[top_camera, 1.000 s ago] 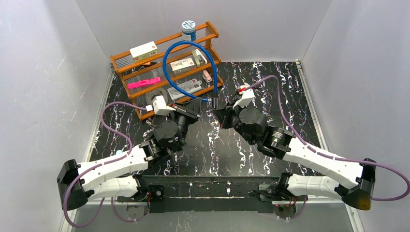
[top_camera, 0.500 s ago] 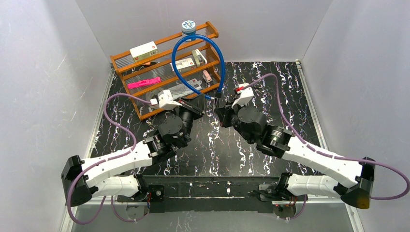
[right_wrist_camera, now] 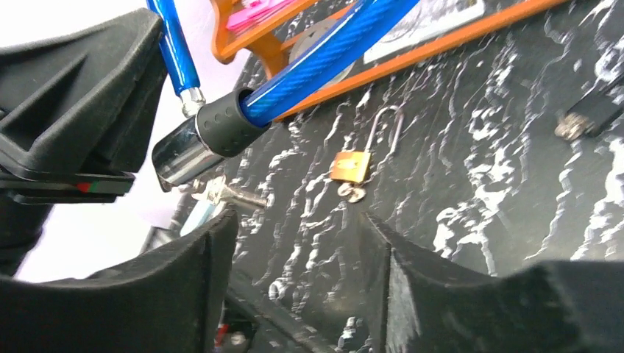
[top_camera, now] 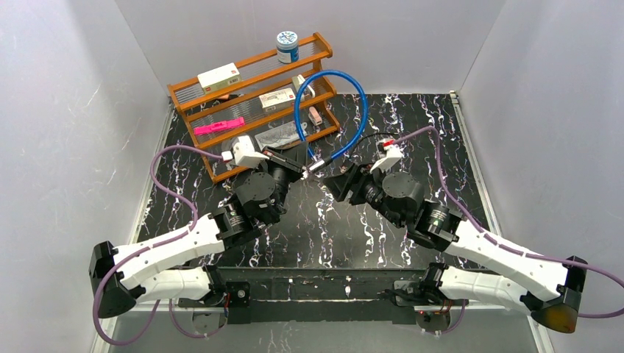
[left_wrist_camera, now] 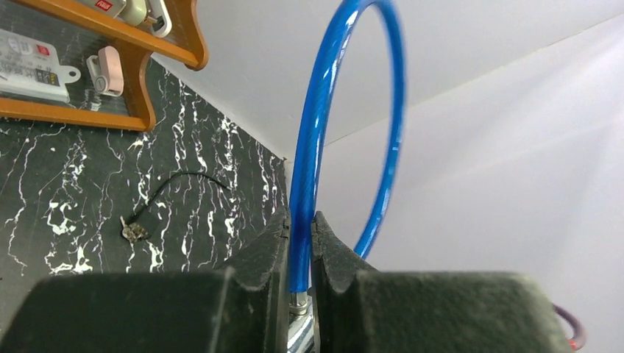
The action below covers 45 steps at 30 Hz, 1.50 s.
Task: Unlock with the key
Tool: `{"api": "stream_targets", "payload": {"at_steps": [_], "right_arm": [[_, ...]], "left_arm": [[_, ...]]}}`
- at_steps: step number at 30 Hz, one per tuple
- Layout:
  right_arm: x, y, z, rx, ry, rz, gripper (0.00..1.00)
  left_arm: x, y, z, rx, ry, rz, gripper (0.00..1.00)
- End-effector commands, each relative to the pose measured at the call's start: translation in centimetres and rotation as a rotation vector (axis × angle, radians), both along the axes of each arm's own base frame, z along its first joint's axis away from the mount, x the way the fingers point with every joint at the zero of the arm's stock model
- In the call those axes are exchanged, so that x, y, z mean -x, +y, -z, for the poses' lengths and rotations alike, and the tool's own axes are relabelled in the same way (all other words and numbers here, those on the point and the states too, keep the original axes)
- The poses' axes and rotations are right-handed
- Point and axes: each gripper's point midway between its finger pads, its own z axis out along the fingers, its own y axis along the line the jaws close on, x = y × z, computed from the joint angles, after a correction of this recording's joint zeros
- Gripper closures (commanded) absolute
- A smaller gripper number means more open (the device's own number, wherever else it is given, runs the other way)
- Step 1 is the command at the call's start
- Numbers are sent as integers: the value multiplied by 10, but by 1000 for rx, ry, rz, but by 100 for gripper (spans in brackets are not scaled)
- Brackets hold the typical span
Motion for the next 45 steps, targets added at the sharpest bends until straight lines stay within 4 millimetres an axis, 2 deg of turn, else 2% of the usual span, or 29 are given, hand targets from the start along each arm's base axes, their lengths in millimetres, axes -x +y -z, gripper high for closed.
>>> {"api": "stream_targets", "payload": {"at_steps": [1, 5, 12, 18, 23, 28, 30, 32, 35, 40, 45], "right_arm": [[10, 3, -17, -226, 95, 3, 27], [8, 0, -20, -414, 185, 61, 21], [-3, -14, 11, -534, 331, 215, 22], [-4, -18, 35, -407, 339, 249, 22], [-4, -24, 75, -121, 353, 282, 23], [6, -15, 130, 187, 458, 228, 27], [12, -3, 149, 262, 512, 180, 29], [18, 8, 164, 299, 577, 147, 30], [22, 28, 178, 301, 643, 102, 32], [26, 53, 202, 297, 773, 103, 37], [26, 75, 220, 356, 869, 109, 42]], "left_arm": [[-1, 13, -18, 123, 10, -52, 100], [0, 14, -7, 121, 30, -49, 100], [5, 14, 30, 92, 88, -26, 100], [12, 25, 95, -54, 180, -31, 100], [20, 49, 146, -305, 245, -58, 100], [32, 69, 175, -460, 288, -44, 80], [36, 79, 182, -492, 309, -53, 69], [41, 88, 188, -532, 329, -56, 63], [49, 101, 197, -562, 371, -62, 52], [62, 110, 215, -562, 428, -29, 38], [73, 112, 243, -525, 486, 5, 30]]}}
